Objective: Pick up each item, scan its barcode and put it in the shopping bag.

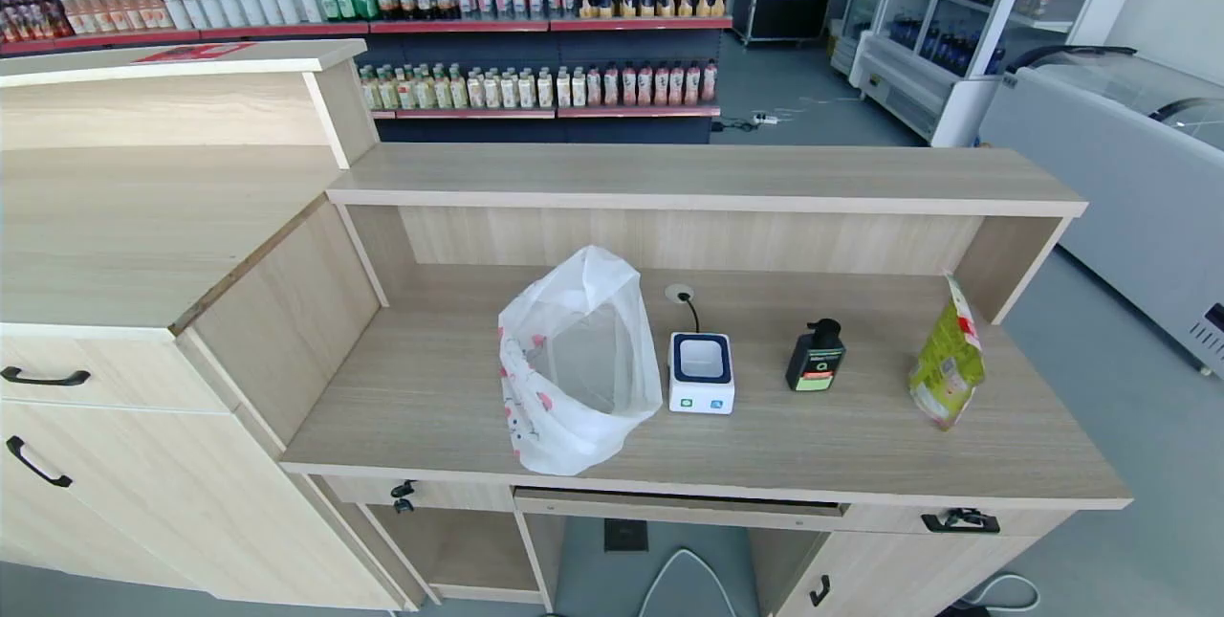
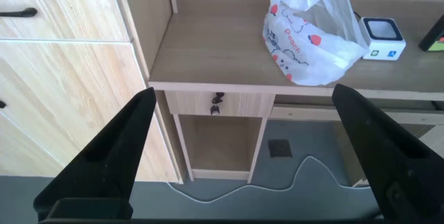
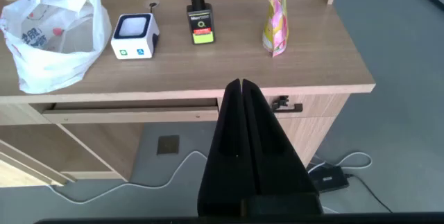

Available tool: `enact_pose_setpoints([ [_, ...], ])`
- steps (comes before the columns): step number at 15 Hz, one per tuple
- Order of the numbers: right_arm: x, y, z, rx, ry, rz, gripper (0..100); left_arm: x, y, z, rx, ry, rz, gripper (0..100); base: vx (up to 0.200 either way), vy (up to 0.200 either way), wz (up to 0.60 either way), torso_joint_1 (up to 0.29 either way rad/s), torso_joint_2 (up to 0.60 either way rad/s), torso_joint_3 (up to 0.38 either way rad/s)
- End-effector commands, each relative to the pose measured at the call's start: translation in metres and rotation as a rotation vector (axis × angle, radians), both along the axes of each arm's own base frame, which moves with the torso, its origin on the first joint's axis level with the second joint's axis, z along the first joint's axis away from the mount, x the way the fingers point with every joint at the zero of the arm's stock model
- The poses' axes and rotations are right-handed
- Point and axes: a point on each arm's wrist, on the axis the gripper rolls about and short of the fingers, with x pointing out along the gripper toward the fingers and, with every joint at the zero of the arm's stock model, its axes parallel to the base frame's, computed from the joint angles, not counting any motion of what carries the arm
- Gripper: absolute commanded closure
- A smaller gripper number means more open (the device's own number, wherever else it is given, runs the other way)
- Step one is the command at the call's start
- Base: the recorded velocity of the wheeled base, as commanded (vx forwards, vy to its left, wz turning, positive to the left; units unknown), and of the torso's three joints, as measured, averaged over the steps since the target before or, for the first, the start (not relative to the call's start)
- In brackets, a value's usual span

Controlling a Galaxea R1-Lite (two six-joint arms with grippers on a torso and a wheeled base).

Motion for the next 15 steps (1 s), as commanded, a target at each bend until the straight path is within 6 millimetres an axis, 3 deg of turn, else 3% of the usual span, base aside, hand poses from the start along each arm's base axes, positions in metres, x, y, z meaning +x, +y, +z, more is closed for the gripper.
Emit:
enact_pose_setpoints([
  [1,0.0,0.0,0.0,0.003,0.0,0.001,100,0.0,0.0,0.0,0.0,0.001,0.0,0,0.0,0.0,0.0,0.0,0.0,0.0],
  [7,-0.001,0.0,0.005,-0.004,-0.019,-0.003,100,0.0,0.0,0.0,0.0,0.001,0.002,0,0.0,0.0,0.0,0.0,0.0,0.0],
  [8,-0.004,0.0,0.035,-0.003,-0.036,0.034,100,0.0,0.0,0.0,0.0,0.001,0.002,0,0.0,0.0,0.0,0.0,0.0,0.0],
  [10,0.025,0.001,0.111,0.069,0.035,0.091,100,0.0,0.0,0.0,0.0,0.001,0.0,0,0.0,0.0,0.0,0.0,0.0,0.0],
  [11,0.048,0.002,0.137,0.077,0.068,0.068,100,0.0,0.0,0.0,0.0,0.001,0.0,0,0.0,0.0,0.0,0.0,0.0,0.0],
  [12,0.07,0.001,0.149,0.058,0.12,0.007,100,0.0,0.0,0.0,0.0,0.001,0.002,0,0.0,0.0,0.0,0.0,0.0,0.0],
  [15,0.121,-0.002,0.14,-0.014,0.262,-0.033,100,0.0,0.0,0.0,0.0,0.001,0.0,0,0.0,0.0,0.0,0.0,0.0,0.0],
])
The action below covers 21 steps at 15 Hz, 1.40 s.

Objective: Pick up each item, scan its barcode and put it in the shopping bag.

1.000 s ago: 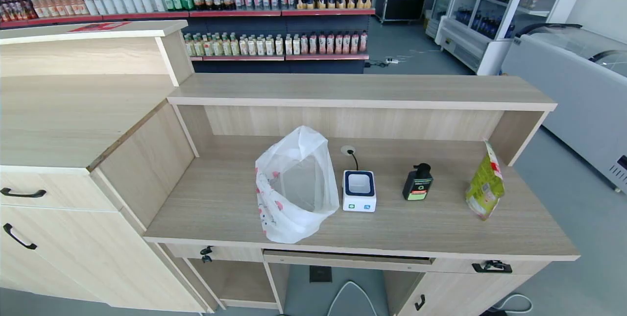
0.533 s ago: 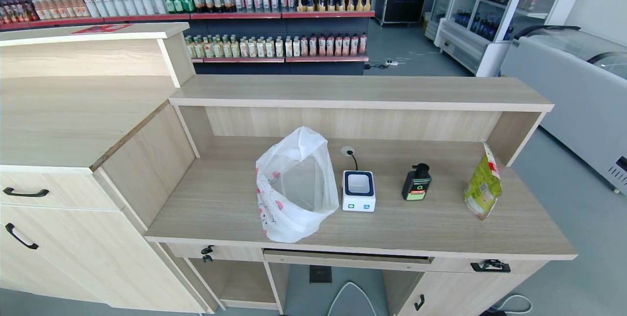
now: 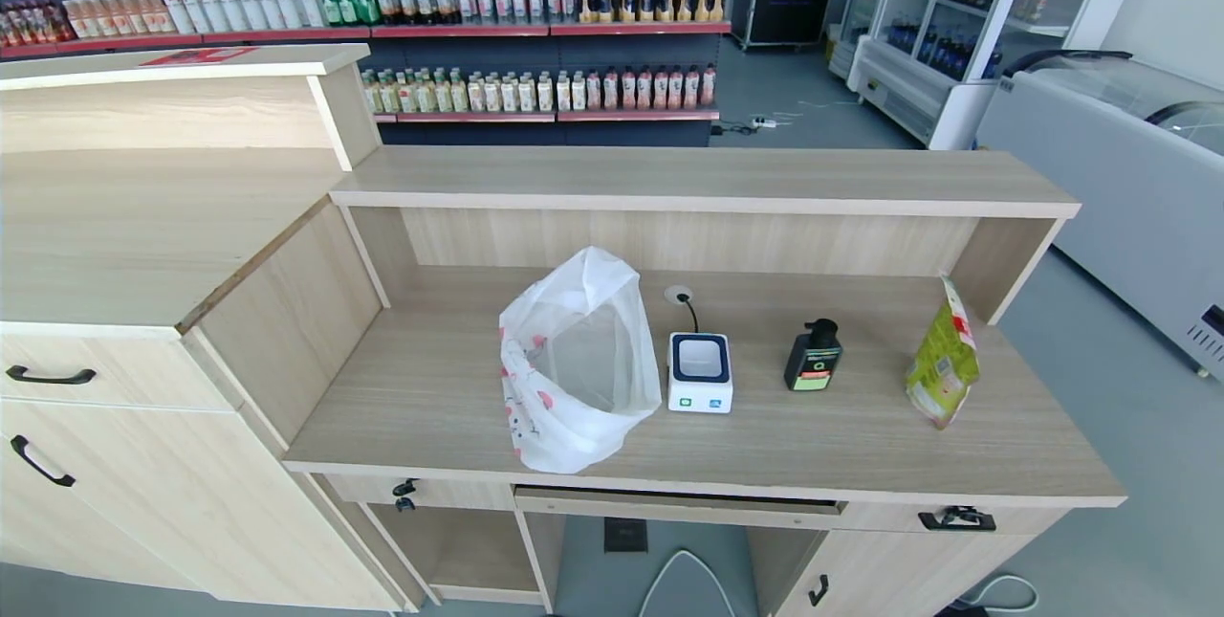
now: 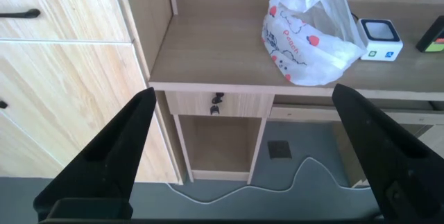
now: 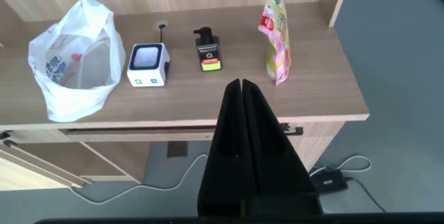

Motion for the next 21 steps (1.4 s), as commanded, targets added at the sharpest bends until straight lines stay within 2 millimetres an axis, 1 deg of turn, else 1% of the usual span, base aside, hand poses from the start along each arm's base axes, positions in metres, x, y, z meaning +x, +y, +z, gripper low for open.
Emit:
enact_pose_setpoints([
  [1,0.089,-0.003,0.02,-0.031,0.179,-0.038,100,0.0,0.0,0.0,0.0,0.001,-0.001,0,0.0,0.0,0.0,0.0,0.0,0.0],
  [2,0.095,-0.004,0.017,-0.032,0.18,-0.041,100,0.0,0.0,0.0,0.0,0.001,0.001,0,0.0,0.0,0.0,0.0,0.0,0.0],
  [3,0.109,-0.006,0.006,-0.033,0.225,-0.04,0,0.0,0.0,0.0,0.0,0.001,-0.001,0,0.0,0.0,0.0,0.0,0.0,0.0],
  [4,0.109,-0.006,0.006,-0.033,0.225,-0.04,0,0.0,0.0,0.0,0.0,0.001,-0.001,0,0.0,0.0,0.0,0.0,0.0,0.0],
  [5,0.137,-0.021,-0.011,0.0,0.332,-0.118,0,0.0,0.0,0.0,0.0,0.001,-0.001,0,0.0,0.0,0.0,0.0,0.0,0.0],
  [6,0.157,-0.033,-0.019,0.012,0.334,-0.124,0,0.0,0.0,0.0,0.0,0.001,-0.001,0,0.0,0.0,0.0,0.0,0.0,0.0],
  [7,0.167,-0.039,-0.026,0.011,0.347,-0.116,0,0.0,0.0,0.0,0.0,0.001,-0.001,0,0.0,0.0,0.0,0.0,0.0,0.0],
  [8,0.181,-0.051,-0.036,-0.023,0.365,-0.098,0,0.0,0.0,0.0,0.0,0.001,-0.001,0,0.0,0.0,0.0,0.0,0.0,0.0],
  [9,0.201,-0.068,-0.048,-0.082,0.38,-0.017,0,0.0,0.0,0.0,0.0,0.001,-0.001,0,0.0,0.0,0.0,0.0,0.0,0.0],
  [11,0.221,-0.087,-0.061,-0.176,0.426,0.045,0,0.0,0.0,0.0,0.0,0.001,-0.001,0,0.0,0.0,0.0,0.0,0.0,0.0],
  [14,0.244,-0.097,-0.081,-0.18,0.48,0.062,0,0.0,0.0,0.0,0.0,0.001,-0.001,0,0.0,0.0,0.0,0.0,0.0,0.0],
  [16,0.25,-0.099,-0.089,-0.184,0.503,0.071,0,0.0,0.0,0.0,0.0,0.001,-0.001,0,0.0,0.0,0.0,0.0,0.0,0.0],
  [17,0.258,-0.1,-0.095,-0.186,0.509,0.079,0,0.0,0.0,0.0,0.0,0.001,-0.001,0,0.0,0.0,0.0,0.0,0.0,0.0],
  [18,0.261,-0.1,-0.096,-0.187,0.505,0.082,0,0.0,0.0,0.0,0.0,0.001,-0.001,0,0.0,0.0,0.0,0.0,0.0,0.0],
  [21,0.286,-0.086,-0.103,-0.213,0.462,0.144,0,0.0,0.0,0.0,0.0,0.001,-0.001,0,0.0,0.0,0.0,0.0,0.0,0.0],
])
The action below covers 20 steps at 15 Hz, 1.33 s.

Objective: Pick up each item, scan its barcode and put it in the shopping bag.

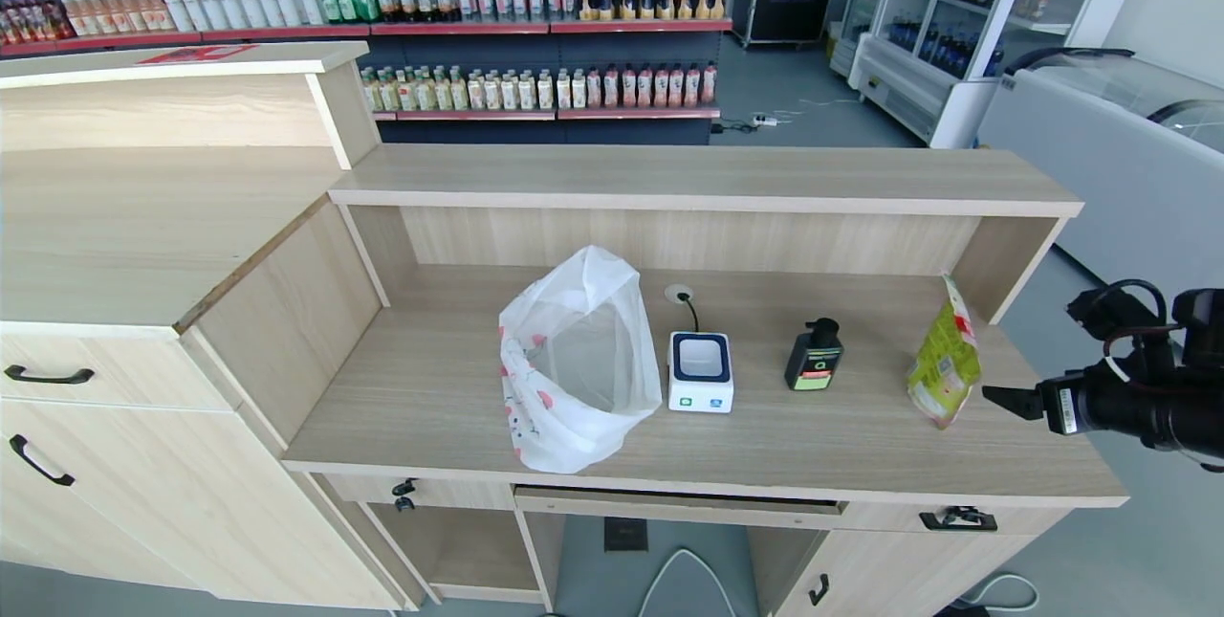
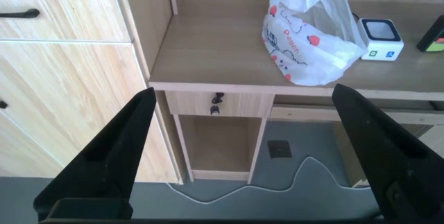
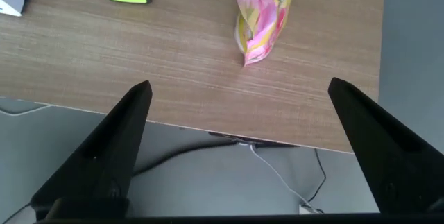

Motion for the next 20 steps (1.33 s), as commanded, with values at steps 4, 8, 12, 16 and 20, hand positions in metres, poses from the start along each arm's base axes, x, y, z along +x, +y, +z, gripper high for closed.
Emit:
enact_pose_setpoints([
  [4,0.031,0.026,-0.034,0.011,0.03,0.104,0,0.0,0.0,0.0,0.0,0.001,0.0,0,0.0,0.0,0.0,0.0,0.0,0.0],
  [8,0.049,0.037,-0.045,-0.022,-0.013,0.159,0,0.0,0.0,0.0,0.0,0.001,0.001,0,0.0,0.0,0.0,0.0,0.0,0.0],
  [12,0.066,0.037,-0.054,-0.113,-0.039,0.284,0,0.0,0.0,0.0,0.0,0.001,0.001,0,0.0,0.0,0.0,0.0,0.0,0.0],
  [16,0.076,0.036,-0.063,-0.171,-0.063,0.383,0,0.0,0.0,0.0,0.0,0.001,0.001,0,0.0,0.0,0.0,0.0,0.0,0.0],
  [20,0.093,0.033,-0.068,-0.171,-0.111,0.467,0,0.0,0.0,0.0,0.0,0.001,0.0,0,0.0,0.0,0.0,0.0,0.0,0.0],
])
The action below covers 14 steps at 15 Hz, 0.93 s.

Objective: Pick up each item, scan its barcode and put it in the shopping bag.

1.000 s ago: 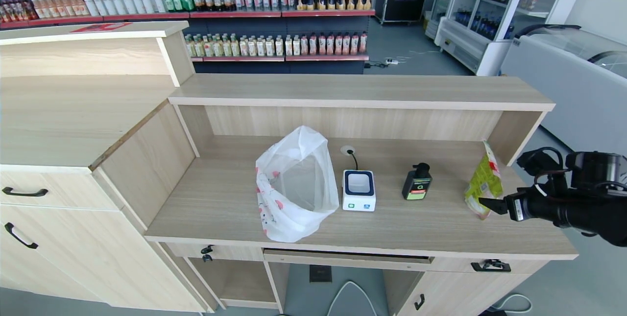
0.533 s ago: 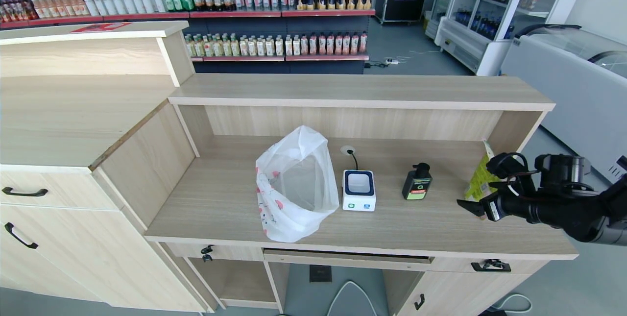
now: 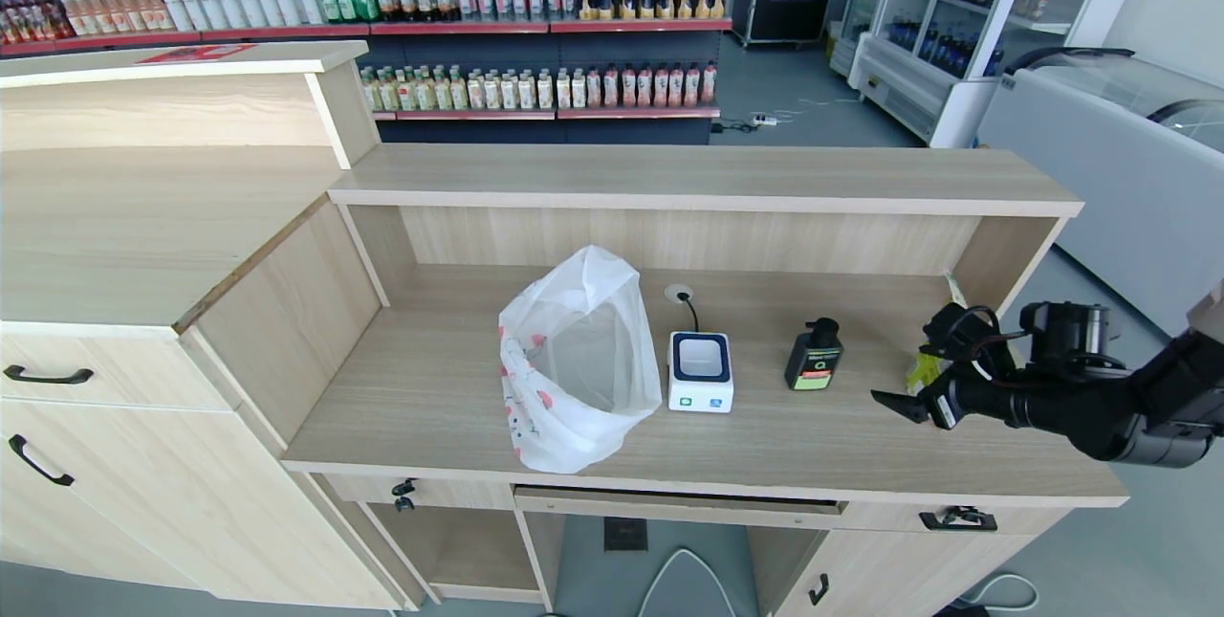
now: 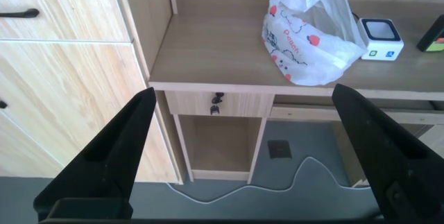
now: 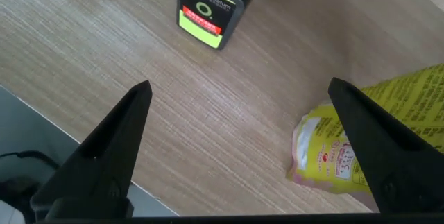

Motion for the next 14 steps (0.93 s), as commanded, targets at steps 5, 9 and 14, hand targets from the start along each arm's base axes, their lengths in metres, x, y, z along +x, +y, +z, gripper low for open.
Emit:
enact_pose_setpoints([
  [5,0.025,0.0,-0.02,0.002,-0.035,0.121,0,0.0,0.0,0.0,-0.001,0.001,0.0,0,0.0,0.0,0.0,0.0,0.0,0.0],
  [9,0.04,0.006,-0.032,0.0,-0.042,0.144,0,0.0,0.0,0.0,-0.001,0.001,0.0,0,0.0,0.0,0.0,0.0,0.0,0.0],
  [14,0.053,0.007,-0.043,0.007,-0.05,0.162,0,0.0,0.0,0.0,-0.001,0.001,0.0,0,0.0,0.0,0.0,0.0,0.0,0.0],
])
